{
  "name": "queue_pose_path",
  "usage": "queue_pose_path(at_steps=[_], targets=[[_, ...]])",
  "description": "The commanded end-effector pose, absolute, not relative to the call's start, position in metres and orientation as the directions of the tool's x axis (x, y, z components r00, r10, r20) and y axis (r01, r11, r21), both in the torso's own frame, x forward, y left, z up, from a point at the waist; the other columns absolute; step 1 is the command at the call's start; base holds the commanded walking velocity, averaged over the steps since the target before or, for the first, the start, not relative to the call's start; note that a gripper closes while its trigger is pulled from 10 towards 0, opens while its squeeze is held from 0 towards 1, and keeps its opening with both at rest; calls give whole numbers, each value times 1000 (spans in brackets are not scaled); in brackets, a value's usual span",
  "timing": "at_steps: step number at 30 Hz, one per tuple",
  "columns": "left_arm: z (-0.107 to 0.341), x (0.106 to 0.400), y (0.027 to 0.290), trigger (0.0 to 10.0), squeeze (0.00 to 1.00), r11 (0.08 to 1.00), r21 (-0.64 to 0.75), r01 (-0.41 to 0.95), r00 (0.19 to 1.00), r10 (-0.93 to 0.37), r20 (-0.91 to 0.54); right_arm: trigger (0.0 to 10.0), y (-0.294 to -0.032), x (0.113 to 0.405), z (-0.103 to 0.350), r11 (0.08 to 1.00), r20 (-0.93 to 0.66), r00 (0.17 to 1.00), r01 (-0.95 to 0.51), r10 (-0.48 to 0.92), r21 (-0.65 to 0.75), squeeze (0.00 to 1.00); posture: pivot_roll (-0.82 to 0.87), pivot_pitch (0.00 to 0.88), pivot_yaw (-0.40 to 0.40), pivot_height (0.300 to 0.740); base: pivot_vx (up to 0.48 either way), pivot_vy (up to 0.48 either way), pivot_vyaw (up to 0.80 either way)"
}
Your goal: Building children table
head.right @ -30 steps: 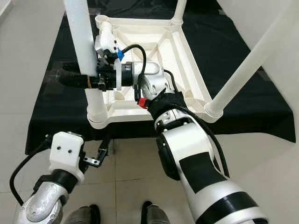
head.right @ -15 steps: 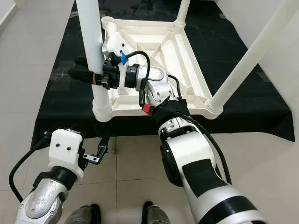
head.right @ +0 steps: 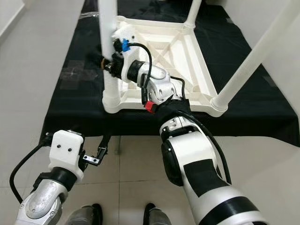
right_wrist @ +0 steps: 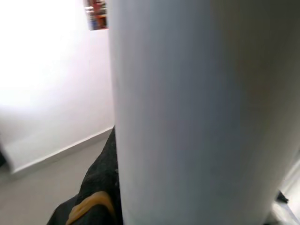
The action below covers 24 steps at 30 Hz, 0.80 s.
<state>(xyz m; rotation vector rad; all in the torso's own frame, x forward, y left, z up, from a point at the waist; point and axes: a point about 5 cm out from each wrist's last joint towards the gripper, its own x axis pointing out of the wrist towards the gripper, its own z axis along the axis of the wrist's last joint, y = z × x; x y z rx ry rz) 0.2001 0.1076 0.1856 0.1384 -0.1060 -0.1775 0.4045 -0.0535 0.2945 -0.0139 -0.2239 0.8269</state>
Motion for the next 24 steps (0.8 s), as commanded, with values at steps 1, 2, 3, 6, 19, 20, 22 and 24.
queue_pose_path(at_steps=[1, 2, 3, 6, 19, 20, 22, 24], targets=[[182, 200, 109, 10000, 0, 974, 147, 174, 979, -187, 79, 10000, -73, 411, 256, 776, 74, 772, -630, 631, -38, 0, 135, 246, -85, 740, 0, 0, 0], [182, 201, 109, 10000, 0, 974, 148, 172, 980, -185, 79, 10000, -76, 412, 254, 801, 73, 798, -598, 598, -16, 0, 134, 249, -85, 740, 0, 0, 0], [183, 201, 110, 10000, 0, 974, 149, 170, 980, -183, 80, 10000, -77, 412, 252, 816, 69, 814, -578, 577, -3, 0, 134, 249, -85, 740, 0, 0, 0], [183, 201, 111, 10000, 0, 973, 154, 171, 979, -185, 81, 10000, -85, 414, 245, 883, 49, 882, -469, 468, 20, 0, 134, 251, -87, 740, 0, 0, 0], [183, 204, 113, 10000, 0, 973, 159, 168, 980, -183, 84, 10000, -92, 408, 245, 998, 92, 995, -33, 37, -44, 0, 132, 259, -83, 740, 0, 0, 0], [183, 204, 113, 10000, 0, 973, 159, 168, 980, -183, 84, 10000, -92, 408, 245, 998, 92, 995, -33, 37, -44, 0, 132, 259, -83, 740, 0, 0, 0], [183, 204, 113, 10000, 0, 973, 159, 169, 979, -184, 84, 10000, -91, 407, 243, 999, 75, 997, 22, -19, -36, 0, 134, 259, -82, 740, 0, 0, 0], [183, 204, 113, 10000, 0, 973, 158, 170, 979, -184, 84, 10000, -90, 407, 241, 999, 58, 997, 49, -47, -18, 0, 134, 259, -82, 740, 0, 0, 0]])
